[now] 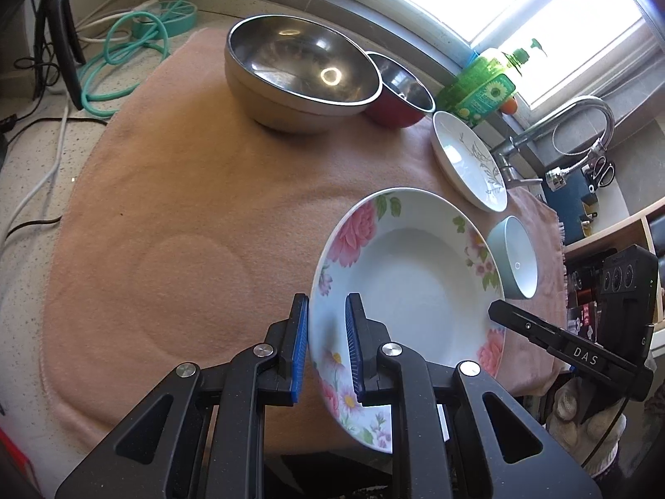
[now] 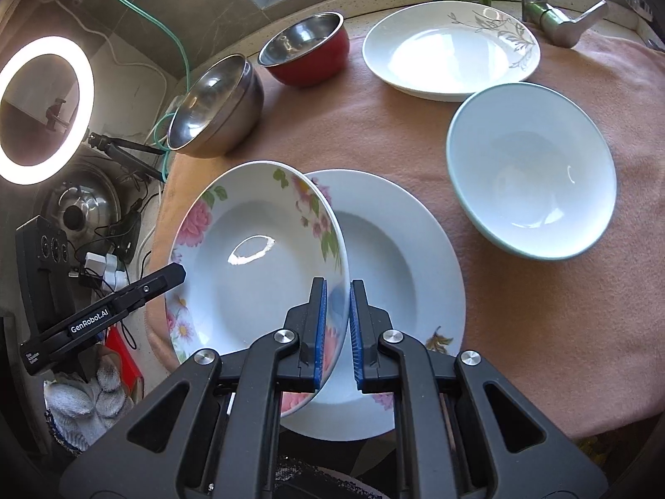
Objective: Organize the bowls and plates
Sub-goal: 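Lower the pink-rose plate onto the brown-leaf flowered plate with both grippers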
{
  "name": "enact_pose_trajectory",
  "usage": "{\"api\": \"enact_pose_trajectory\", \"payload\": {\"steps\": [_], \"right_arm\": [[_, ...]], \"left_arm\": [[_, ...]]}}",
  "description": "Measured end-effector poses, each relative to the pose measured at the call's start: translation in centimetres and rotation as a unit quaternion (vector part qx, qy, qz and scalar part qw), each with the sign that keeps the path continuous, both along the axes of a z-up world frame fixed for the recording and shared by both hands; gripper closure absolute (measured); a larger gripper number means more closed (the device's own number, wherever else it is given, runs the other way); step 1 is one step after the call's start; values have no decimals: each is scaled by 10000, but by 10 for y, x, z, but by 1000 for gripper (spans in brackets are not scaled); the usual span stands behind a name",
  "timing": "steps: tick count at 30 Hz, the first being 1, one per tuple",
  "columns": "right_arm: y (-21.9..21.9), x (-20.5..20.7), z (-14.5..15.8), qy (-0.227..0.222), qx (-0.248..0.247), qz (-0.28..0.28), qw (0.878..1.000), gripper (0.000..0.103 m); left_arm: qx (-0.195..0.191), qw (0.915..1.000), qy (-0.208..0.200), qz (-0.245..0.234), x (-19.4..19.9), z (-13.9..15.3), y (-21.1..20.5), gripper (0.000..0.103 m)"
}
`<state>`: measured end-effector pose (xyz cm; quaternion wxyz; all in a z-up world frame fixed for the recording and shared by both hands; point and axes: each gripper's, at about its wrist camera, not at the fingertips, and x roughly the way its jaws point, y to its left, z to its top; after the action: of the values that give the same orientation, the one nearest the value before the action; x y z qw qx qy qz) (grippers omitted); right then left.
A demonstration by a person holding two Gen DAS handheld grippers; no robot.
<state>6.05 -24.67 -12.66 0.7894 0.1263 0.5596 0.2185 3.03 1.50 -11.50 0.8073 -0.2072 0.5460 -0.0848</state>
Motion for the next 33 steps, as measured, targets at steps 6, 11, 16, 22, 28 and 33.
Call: {"api": "enact_pose_trajectory", "payload": {"steps": [6, 11, 16, 22, 28, 33], "right_arm": [[-19, -2, -9, 81, -43, -124, 9999, 92], [-29, -4, -15, 129, -81, -187, 9997, 92], [-34, -5, -19, 155, -119, -210, 9996, 92], [-37, -5, -22, 195, -153, -236, 9994, 92], [-38, -3, -25, 207, -188, -280, 9992, 92], [-37, -3, -26, 194, -188, -277, 9992, 92]], "left_arm": [[39, 9997, 66, -224, 2, -5, -21, 87], [106, 9992, 127, -357, 3, -9, -32, 87], [155, 9987, 170, -444, 3, -12, -41, 87], [203, 9983, 211, -512, 3, -16, -45, 87], [221, 9979, 253, -553, 3, -19, -51, 87], [247, 9979, 238, -543, 4, -19, -52, 87]]}}
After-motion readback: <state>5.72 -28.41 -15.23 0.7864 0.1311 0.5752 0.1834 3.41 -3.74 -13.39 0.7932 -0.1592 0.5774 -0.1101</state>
